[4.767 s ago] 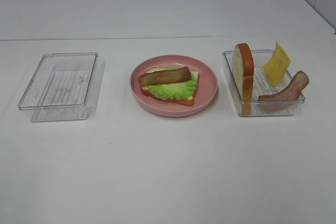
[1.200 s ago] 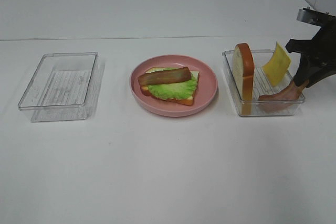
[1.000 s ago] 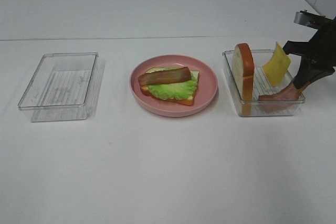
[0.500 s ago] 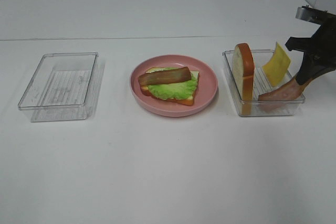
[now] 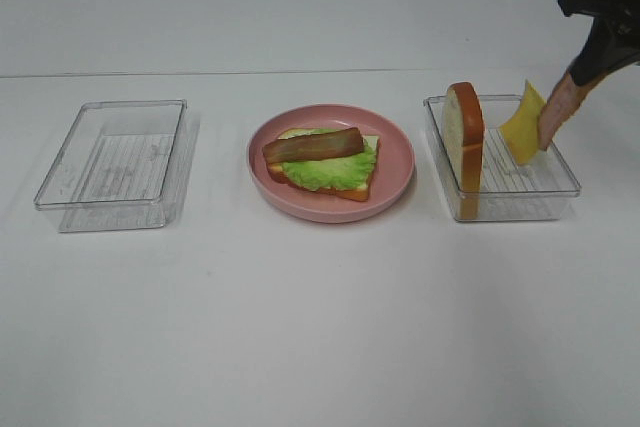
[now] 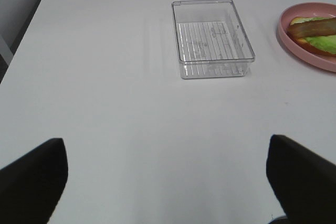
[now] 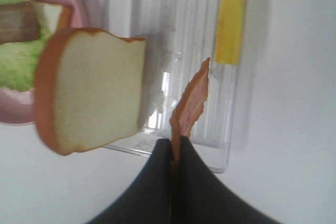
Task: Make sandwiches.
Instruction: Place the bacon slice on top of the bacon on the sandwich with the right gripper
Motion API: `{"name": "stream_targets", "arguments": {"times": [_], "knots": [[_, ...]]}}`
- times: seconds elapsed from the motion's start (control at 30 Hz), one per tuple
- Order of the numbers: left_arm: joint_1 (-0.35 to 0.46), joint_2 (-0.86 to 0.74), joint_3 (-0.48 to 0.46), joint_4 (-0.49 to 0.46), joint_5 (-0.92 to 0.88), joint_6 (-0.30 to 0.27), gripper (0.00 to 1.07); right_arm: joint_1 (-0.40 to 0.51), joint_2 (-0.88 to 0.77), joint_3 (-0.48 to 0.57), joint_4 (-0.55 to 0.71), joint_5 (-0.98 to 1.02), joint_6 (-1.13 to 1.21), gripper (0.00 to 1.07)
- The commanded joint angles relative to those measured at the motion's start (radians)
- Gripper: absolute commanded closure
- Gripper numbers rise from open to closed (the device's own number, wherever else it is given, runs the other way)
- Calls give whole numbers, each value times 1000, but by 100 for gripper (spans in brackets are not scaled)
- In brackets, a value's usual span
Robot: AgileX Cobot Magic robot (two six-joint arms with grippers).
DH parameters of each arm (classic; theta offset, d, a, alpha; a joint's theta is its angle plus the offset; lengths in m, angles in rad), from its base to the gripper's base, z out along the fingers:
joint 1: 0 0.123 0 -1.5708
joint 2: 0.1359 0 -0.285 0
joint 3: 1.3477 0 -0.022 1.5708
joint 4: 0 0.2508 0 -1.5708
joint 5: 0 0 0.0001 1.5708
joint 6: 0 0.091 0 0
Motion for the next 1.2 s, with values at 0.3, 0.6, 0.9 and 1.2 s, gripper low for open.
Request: {"name": "stream_targets", "arguments": {"times": [0.3, 0.6, 0.9, 1.2], "knots": [[4, -17, 1, -7, -3, 1, 11, 281, -101, -3, -33, -11, 19, 107], [4, -17, 1, -7, -3, 1, 11, 482, -101, -3, -75, -73, 61, 107], [4, -17, 1, -7, -3, 1, 11, 524, -101, -3, -39, -129, 68, 107], [4, -17, 1, -7, -3, 1, 11, 524, -66, -3, 55, -198, 67, 107]]}}
